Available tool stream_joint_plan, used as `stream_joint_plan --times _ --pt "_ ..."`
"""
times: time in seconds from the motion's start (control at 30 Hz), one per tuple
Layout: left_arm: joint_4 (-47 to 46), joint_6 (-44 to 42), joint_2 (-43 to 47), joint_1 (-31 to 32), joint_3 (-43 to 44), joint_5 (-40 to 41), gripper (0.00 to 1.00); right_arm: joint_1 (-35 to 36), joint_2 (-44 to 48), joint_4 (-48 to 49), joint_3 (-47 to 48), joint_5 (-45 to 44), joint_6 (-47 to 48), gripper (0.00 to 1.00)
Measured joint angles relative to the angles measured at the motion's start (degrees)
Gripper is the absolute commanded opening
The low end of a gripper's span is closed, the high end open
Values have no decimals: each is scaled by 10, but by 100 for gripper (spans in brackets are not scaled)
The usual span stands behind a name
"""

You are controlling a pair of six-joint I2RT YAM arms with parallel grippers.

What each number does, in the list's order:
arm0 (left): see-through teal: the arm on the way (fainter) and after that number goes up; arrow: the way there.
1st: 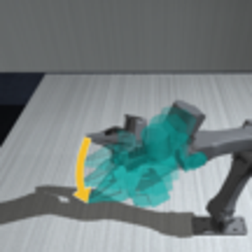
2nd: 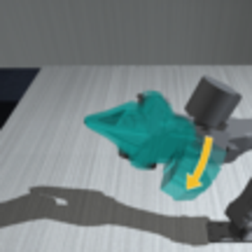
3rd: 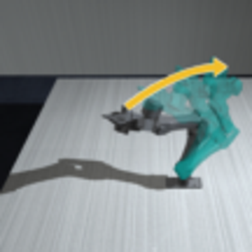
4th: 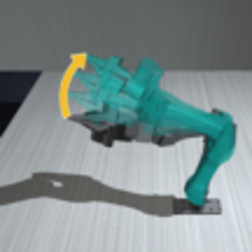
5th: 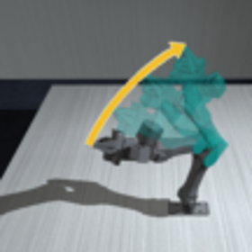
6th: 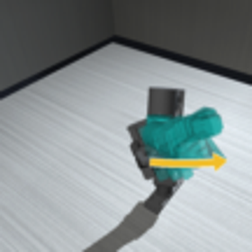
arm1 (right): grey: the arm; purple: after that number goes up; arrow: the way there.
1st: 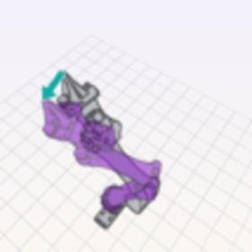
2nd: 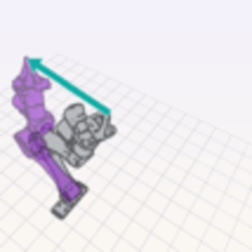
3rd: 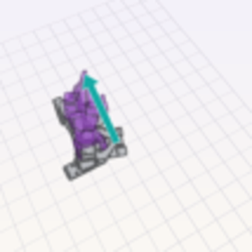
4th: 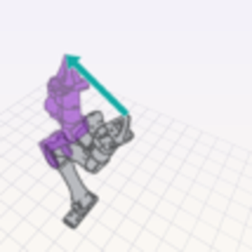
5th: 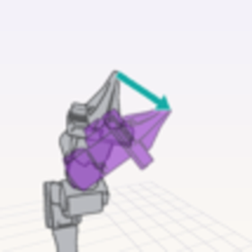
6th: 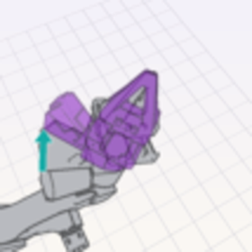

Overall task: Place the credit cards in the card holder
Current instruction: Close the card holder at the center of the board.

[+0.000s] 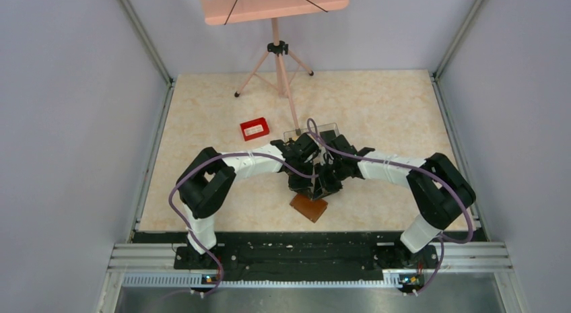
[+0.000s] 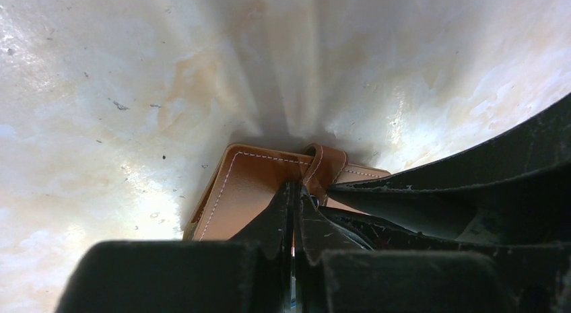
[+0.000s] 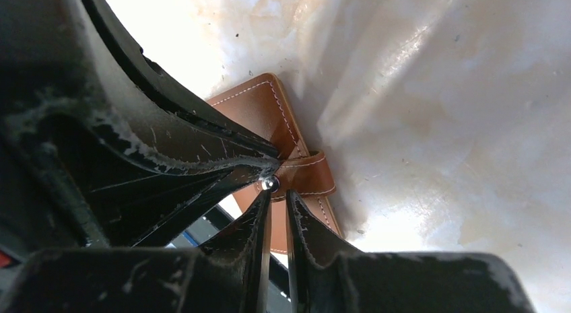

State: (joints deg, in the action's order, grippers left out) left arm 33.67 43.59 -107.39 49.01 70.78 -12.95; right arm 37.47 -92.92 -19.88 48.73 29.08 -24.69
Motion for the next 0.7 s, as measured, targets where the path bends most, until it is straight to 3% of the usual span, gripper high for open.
stream_joint_plan --times 0.43,0.7 --pt "10 12 0 -2 0 0 0 4 -12 -1 5 0 8 15" --pt "14 31 6 -3 -6 1 1 30 -21 -45 35 -65 -1 13"
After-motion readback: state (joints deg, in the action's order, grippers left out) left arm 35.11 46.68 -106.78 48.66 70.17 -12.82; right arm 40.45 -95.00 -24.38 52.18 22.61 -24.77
